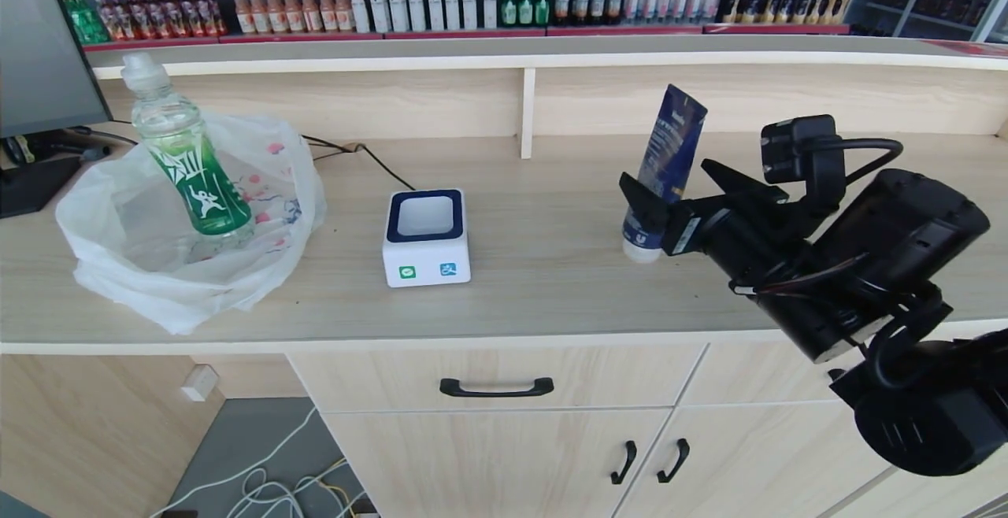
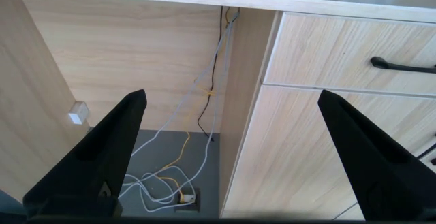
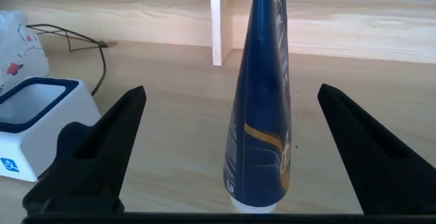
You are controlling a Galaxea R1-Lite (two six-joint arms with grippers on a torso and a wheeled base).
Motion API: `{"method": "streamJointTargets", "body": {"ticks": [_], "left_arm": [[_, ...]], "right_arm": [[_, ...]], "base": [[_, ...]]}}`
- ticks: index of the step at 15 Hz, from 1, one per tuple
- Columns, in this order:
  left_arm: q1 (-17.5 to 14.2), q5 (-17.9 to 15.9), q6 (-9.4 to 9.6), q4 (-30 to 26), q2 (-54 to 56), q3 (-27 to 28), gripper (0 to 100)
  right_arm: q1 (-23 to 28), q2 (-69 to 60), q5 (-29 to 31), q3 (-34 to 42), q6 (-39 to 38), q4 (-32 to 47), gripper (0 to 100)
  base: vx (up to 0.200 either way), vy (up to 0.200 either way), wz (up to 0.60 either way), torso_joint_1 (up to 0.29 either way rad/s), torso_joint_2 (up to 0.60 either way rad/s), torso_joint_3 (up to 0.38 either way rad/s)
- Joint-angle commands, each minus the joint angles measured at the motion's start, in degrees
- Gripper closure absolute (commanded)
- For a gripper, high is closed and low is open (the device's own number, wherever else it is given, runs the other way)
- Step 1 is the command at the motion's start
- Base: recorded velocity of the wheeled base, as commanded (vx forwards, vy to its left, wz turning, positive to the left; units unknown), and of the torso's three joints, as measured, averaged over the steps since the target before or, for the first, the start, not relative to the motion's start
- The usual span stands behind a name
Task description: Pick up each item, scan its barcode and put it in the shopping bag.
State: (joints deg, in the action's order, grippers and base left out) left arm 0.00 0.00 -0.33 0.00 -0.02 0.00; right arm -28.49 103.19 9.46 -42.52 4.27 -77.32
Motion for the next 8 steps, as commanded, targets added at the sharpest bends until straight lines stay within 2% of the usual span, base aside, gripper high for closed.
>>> {"method": "streamJointTargets", "body": {"ticks": [1, 4, 8], "left_arm": [[0.0, 0.0, -0.02, 0.0, 0.0, 0.0, 0], [0.0, 0.0, -0.02, 0.0, 0.0, 0.0, 0], [0.0, 0.0, -0.02, 0.0, 0.0, 0.0, 0]], "right_arm": [[-0.3, 3.2, 0.2, -4.5, 0.3, 1.3, 0], [-1.4, 6.6, 6.4, -9.5, 0.0, 1.5, 0], [-1.4, 9.2, 9.8, -11.3, -1.1, 1.6, 0]], "base": [[0.000, 0.000, 0.00, 0.000, 0.00, 0.000], [0.000, 0.000, 0.00, 0.000, 0.00, 0.000], [0.000, 0.000, 0.00, 0.000, 0.00, 0.000]]}}
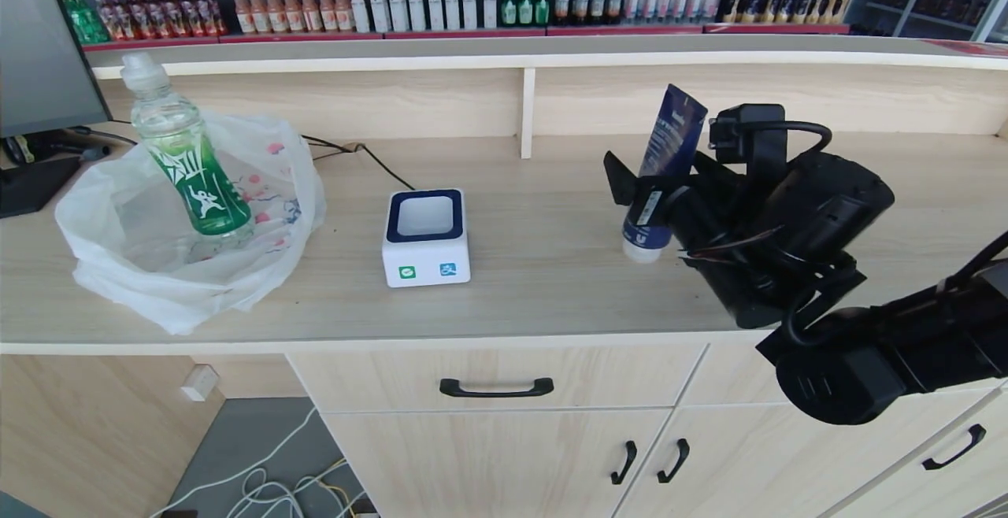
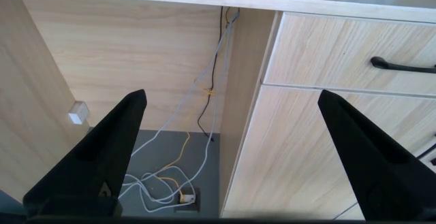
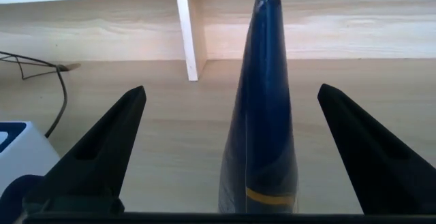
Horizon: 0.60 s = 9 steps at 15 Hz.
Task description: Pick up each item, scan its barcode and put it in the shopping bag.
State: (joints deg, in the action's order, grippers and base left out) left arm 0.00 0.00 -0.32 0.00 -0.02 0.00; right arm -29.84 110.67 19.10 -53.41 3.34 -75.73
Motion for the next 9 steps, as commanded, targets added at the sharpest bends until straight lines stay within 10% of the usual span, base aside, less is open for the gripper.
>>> {"method": "streamJointTargets", "body": {"ticks": [1, 9], "left_arm": [[0.0, 0.0, -0.03, 0.0, 0.0, 0.0, 0], [0.0, 0.0, -0.03, 0.0, 0.0, 0.0, 0]], "right_arm": [[0.0, 2.1, 1.0, -0.4, -0.7, 0.0, 0], [0.3, 3.7, 4.2, -0.9, -1.5, -0.1, 0]], "base": [[0.000, 0.000, 0.00, 0.000, 0.00, 0.000], [0.000, 0.000, 0.00, 0.000, 0.00, 0.000]]}}
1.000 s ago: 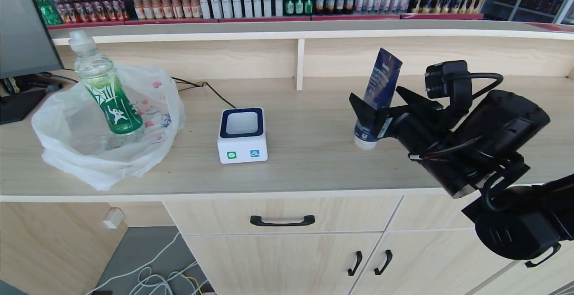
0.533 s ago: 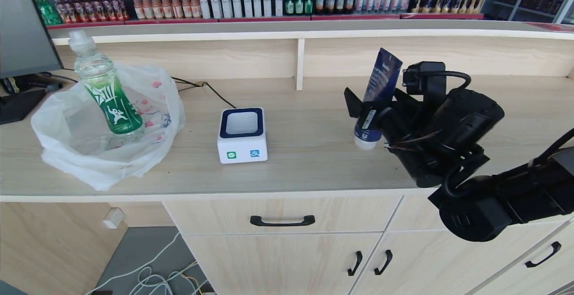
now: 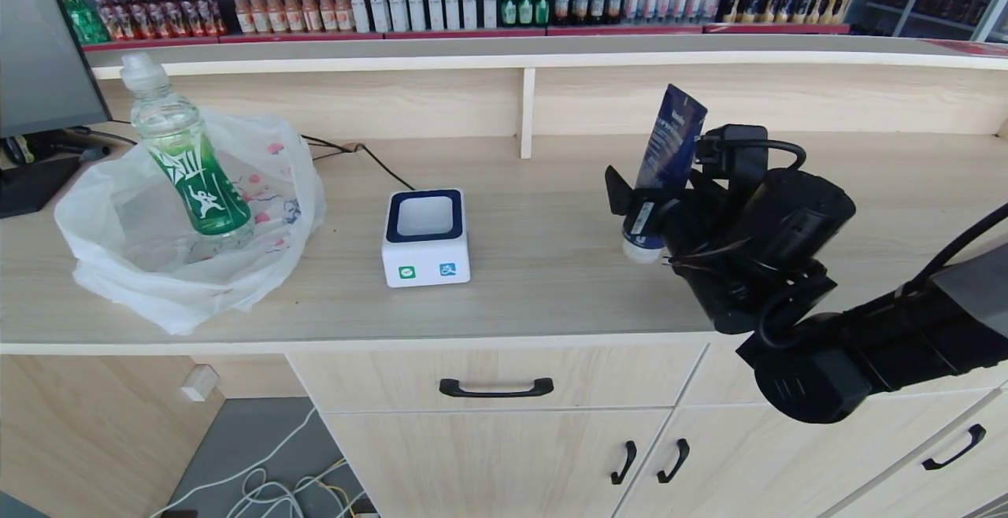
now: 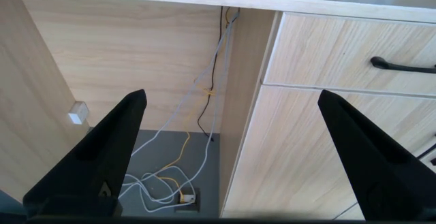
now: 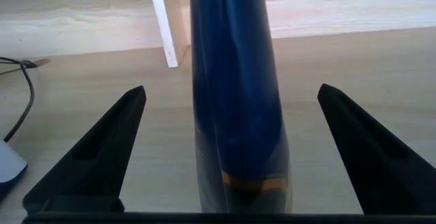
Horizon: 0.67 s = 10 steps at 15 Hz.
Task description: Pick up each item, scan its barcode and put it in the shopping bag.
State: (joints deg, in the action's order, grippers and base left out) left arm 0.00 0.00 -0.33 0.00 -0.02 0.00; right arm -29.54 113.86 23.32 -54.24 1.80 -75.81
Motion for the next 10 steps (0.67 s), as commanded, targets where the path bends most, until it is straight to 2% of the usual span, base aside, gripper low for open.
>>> {"method": "streamJointTargets", "body": {"ticks": [1, 10], "left_arm": [[0.0, 0.0, -0.02, 0.0, 0.0, 0.0, 0], [0.1, 0.0, -0.02, 0.0, 0.0, 0.0, 0]], "right_arm": [[0.0, 0.5, -0.1, 0.0, 0.0, 0.0, 0], [1.6, 1.2, -2.9, -0.4, 1.4, 0.1, 0]], "base": [[0.000, 0.000, 0.00, 0.000, 0.00, 0.000], [0.000, 0.000, 0.00, 0.000, 0.00, 0.000]]}}
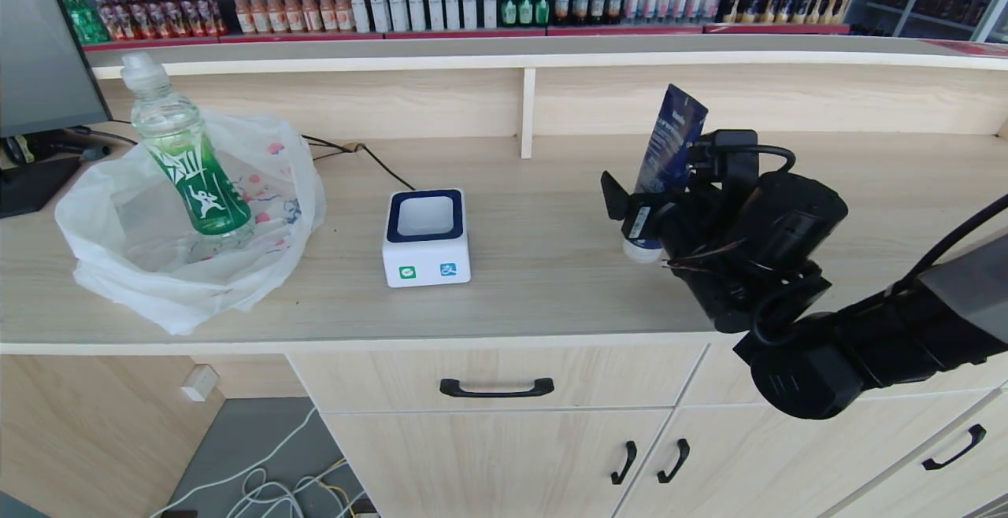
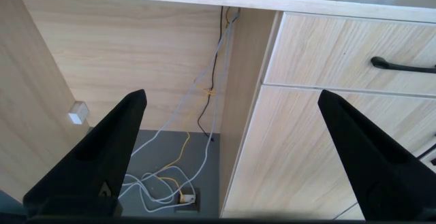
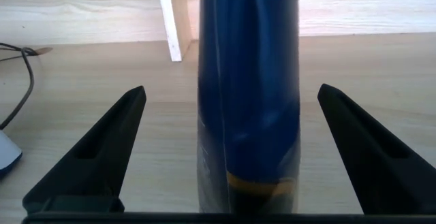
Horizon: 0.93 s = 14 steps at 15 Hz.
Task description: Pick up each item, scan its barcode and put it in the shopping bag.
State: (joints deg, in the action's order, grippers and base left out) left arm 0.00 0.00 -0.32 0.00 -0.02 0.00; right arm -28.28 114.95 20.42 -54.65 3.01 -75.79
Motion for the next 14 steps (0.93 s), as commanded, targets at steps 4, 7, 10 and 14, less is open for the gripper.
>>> {"method": "streamJointTargets", "body": {"ticks": [4, 7, 10, 14], "left_arm": [[0.0, 0.0, -0.03, 0.0, 0.0, 0.0, 0], [0.0, 0.0, -0.03, 0.0, 0.0, 0.0, 0], [0.0, 0.0, -0.03, 0.0, 0.0, 0.0, 0], [0.0, 0.0, -0.03, 0.0, 0.0, 0.0, 0]], "right_arm": [[1.0, 0.7, -0.3, -0.7, 0.2, 0.0, 0], [1.0, 0.8, -0.3, -0.8, 0.2, -0.1, 0], [1.1, 1.2, -0.3, -1.1, 0.1, -0.1, 0], [1.0, 1.2, -0.7, -1.2, -0.1, -0.1, 100]], "base": [[0.000, 0.000, 0.00, 0.000, 0.00, 0.000], [0.000, 0.000, 0.00, 0.000, 0.00, 0.000], [0.000, 0.000, 0.00, 0.000, 0.00, 0.000], [0.000, 0.000, 0.00, 0.000, 0.00, 0.000]]}}
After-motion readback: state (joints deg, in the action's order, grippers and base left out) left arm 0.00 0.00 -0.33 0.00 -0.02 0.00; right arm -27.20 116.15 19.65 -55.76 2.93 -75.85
